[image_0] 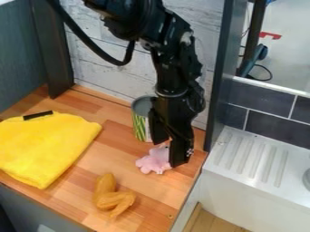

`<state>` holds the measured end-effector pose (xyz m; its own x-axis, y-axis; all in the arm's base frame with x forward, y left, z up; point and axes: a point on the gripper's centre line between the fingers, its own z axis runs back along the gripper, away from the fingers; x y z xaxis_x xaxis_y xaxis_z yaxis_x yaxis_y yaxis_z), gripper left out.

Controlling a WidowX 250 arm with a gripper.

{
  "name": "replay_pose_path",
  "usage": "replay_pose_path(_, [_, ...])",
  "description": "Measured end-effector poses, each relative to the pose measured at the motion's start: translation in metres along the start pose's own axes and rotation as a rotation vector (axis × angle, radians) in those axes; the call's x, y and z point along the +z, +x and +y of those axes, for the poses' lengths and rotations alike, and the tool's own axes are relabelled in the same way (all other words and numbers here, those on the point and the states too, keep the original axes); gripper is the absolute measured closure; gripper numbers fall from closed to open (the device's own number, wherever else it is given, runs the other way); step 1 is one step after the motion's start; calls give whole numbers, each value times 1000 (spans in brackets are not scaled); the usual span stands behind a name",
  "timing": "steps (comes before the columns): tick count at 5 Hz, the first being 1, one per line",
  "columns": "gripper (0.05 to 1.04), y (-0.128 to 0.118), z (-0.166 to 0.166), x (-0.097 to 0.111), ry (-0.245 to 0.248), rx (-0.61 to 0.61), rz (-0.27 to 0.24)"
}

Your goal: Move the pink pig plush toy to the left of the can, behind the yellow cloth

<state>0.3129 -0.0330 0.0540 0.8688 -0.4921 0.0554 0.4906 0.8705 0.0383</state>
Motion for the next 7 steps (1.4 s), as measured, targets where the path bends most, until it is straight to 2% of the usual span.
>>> replay_pose_path(1, [83, 3, 6, -4, 52, 17, 24])
replay_pose_path(2, [83, 3, 9, -3, 78, 26, 30])
replay_pose_path(3, [83, 3, 10, -9, 76, 29, 43])
replay_pose_path(5, [83, 5, 8, -30, 27, 7, 98])
replay_pose_path(6, [139, 1, 13, -42, 12, 38, 139])
replay_pose_path(7, [419, 0, 11, -45, -7, 42, 148])
